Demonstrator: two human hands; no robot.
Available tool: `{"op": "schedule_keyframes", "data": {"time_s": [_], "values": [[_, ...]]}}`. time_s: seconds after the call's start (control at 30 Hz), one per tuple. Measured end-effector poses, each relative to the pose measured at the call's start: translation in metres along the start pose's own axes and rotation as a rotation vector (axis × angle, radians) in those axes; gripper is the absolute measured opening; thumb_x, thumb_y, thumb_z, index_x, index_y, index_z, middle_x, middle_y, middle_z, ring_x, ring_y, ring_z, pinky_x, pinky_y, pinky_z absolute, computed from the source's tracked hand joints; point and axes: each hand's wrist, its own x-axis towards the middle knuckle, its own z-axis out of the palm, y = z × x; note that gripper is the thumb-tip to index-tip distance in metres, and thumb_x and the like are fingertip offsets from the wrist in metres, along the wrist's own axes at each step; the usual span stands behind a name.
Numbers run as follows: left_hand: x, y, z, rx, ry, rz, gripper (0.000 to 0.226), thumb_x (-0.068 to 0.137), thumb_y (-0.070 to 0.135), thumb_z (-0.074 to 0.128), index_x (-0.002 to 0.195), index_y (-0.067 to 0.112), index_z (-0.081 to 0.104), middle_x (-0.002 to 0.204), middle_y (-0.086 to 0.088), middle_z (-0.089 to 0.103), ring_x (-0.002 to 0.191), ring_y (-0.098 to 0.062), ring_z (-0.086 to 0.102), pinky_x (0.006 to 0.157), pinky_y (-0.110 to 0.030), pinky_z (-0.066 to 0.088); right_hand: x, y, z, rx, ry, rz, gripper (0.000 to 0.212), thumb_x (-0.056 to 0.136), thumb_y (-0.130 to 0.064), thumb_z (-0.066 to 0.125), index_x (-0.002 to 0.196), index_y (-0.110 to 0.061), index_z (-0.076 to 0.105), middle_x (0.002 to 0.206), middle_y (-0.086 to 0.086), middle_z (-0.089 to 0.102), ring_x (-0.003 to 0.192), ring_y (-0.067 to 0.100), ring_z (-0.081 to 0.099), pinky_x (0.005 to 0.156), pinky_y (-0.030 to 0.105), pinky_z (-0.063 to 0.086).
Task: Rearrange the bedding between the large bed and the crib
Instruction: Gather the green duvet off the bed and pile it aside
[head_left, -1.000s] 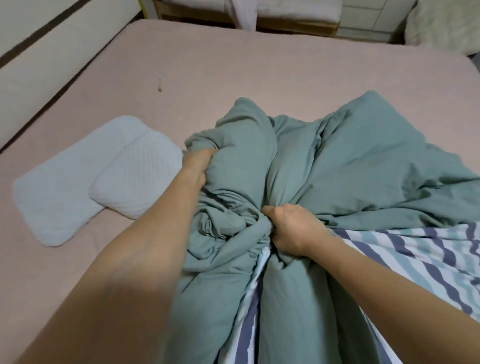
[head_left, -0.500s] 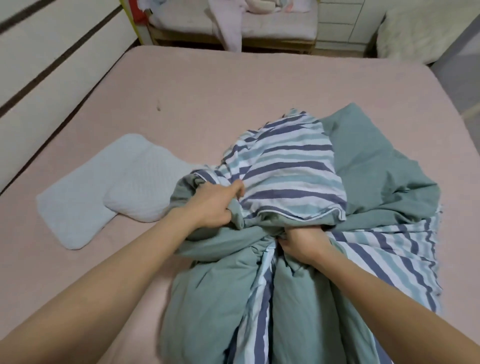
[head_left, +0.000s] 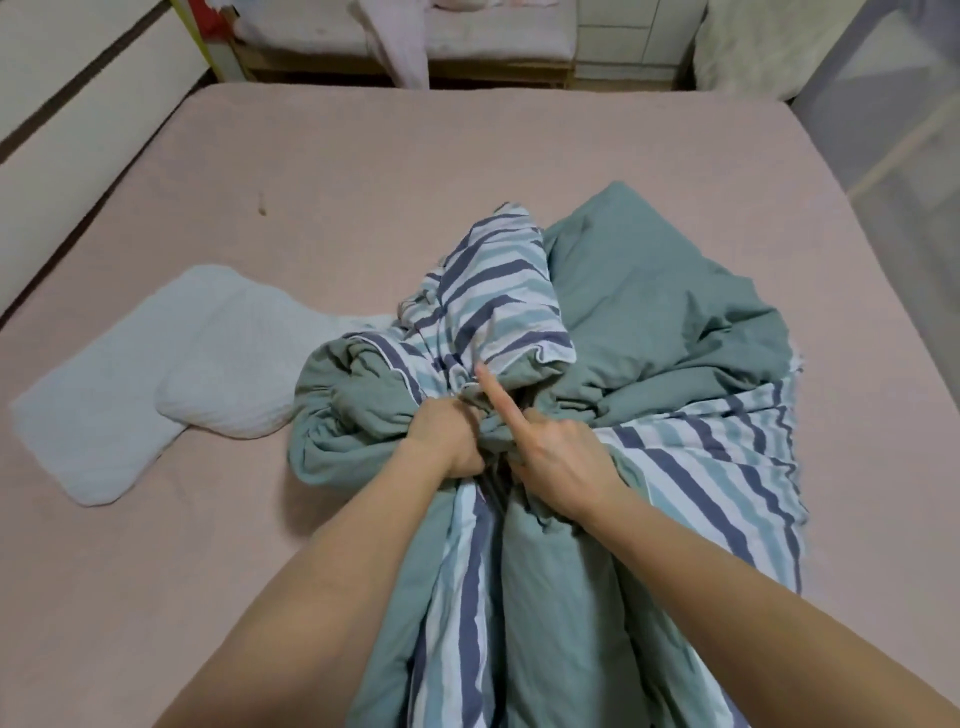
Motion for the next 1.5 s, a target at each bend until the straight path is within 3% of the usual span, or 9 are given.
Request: {"op": "schedule_keyframes", "data": {"time_s": [0.07,0.13,0.23,0.43,0.57,0.7,0.93,1.1,1.5], "values": [[-0.005,-0.004,0.007,-0.087,0.047,0.027,0.026,0.079,0.026,0.057,0.1,0.012,0.06,0.107,-0.012,0.064,0.1,-0.032,0.06,0.083,-0.034,0.047,0.012,0.003,-0.002,0.018,0.014,0.138,0.1,0.076,-0.012,0.053,0.15,-0.03,-0.012,0.072,0.01,0.059,0.058,0.034,0.057,0.05,0.033,0.032],[-0.012,-0.012,0.011,-0.195,0.077,0.059,0.015,0.081,0.026,0.059,0.088,0.014,0.054,0.101,-0.01,0.064,0.097,-0.032,0.059,0.079,-0.034,0.045,0.024,0.01,0.0,0.059,-0.097,0.307,0.076,0.079,-0.018,0.056,0.146,-0.016,0.02,0.09,0.011,0.064,0.077,0.034,0.062,0.057,0.032,0.034],[-0.024,-0.016,0.017,-0.356,0.153,0.051,0.012,0.085,0.029,0.059,0.089,0.021,0.051,0.099,-0.006,0.062,0.097,-0.029,0.058,0.078,-0.034,0.041,0.028,0.013,0.004,0.124,-0.185,0.367,0.022,0.082,-0.022,0.057,0.099,-0.01,0.053,0.1,0.014,0.062,0.09,0.034,0.06,0.062,0.032,0.034],[-0.023,0.02,0.042,-0.194,0.012,-0.15,0.086,0.066,0.057,0.065,0.134,0.011,0.039,0.131,-0.008,0.046,0.125,-0.028,0.043,0.114,-0.047,0.021,0.024,0.026,0.018,0.19,-0.231,0.308,0.014,0.08,-0.024,0.057,0.088,-0.012,0.057,0.098,0.014,0.063,0.094,0.035,0.059,0.063,0.031,0.035],[-0.006,0.023,0.046,-0.21,0.105,-0.192,0.044,0.077,0.034,0.067,0.111,0.008,0.058,0.114,-0.011,0.06,0.108,-0.031,0.057,0.089,-0.036,0.044,-0.001,0.015,0.027,0.103,-0.173,0.247,0.042,0.081,-0.037,0.06,0.117,-0.019,0.046,0.099,0.01,0.064,0.089,0.034,0.062,0.063,0.036,0.04],[-0.002,0.025,0.045,-0.284,0.065,-0.14,0.03,0.081,0.027,0.062,0.102,0.005,0.059,0.106,-0.02,0.063,0.098,-0.039,0.061,0.08,-0.039,0.049,-0.042,0.011,0.035,0.113,-0.039,0.277,0.094,0.077,-0.051,0.066,0.141,-0.025,0.003,0.1,0.008,0.065,0.075,0.033,0.065,0.058,0.035,0.043],[-0.042,0.057,0.0,-0.294,0.071,-0.014,0.018,0.07,0.021,0.058,0.084,0.012,0.051,0.09,-0.014,0.063,0.085,-0.035,0.061,0.064,-0.033,0.046,-0.086,0.016,-0.013,0.244,0.002,0.536,0.111,0.077,-0.033,0.071,0.149,-0.029,-0.014,0.112,0.014,0.058,0.08,0.036,0.061,0.061,0.038,0.045],[-0.091,0.097,-0.074,-0.187,0.132,0.105,0.029,0.073,0.019,0.063,0.101,0.014,0.056,0.102,-0.013,0.061,0.092,-0.034,0.06,0.07,-0.035,0.046,-0.09,0.034,-0.088,-0.069,-0.119,0.453,0.02,0.09,-0.01,0.05,0.11,-0.01,0.053,0.108,0.013,0.057,0.093,0.033,0.061,0.067,0.036,0.038],[-0.237,0.139,-0.199,0.24,0.526,0.449,0.018,0.073,0.018,0.062,0.086,0.02,0.049,0.1,-0.009,0.064,0.092,-0.031,0.06,0.067,-0.032,0.039,-0.19,-0.009,-0.225,0.024,0.303,0.422,0.008,0.077,-0.017,0.059,0.081,-0.011,0.061,0.091,0.015,0.063,0.086,0.036,0.06,0.063,0.037,0.04]]}}
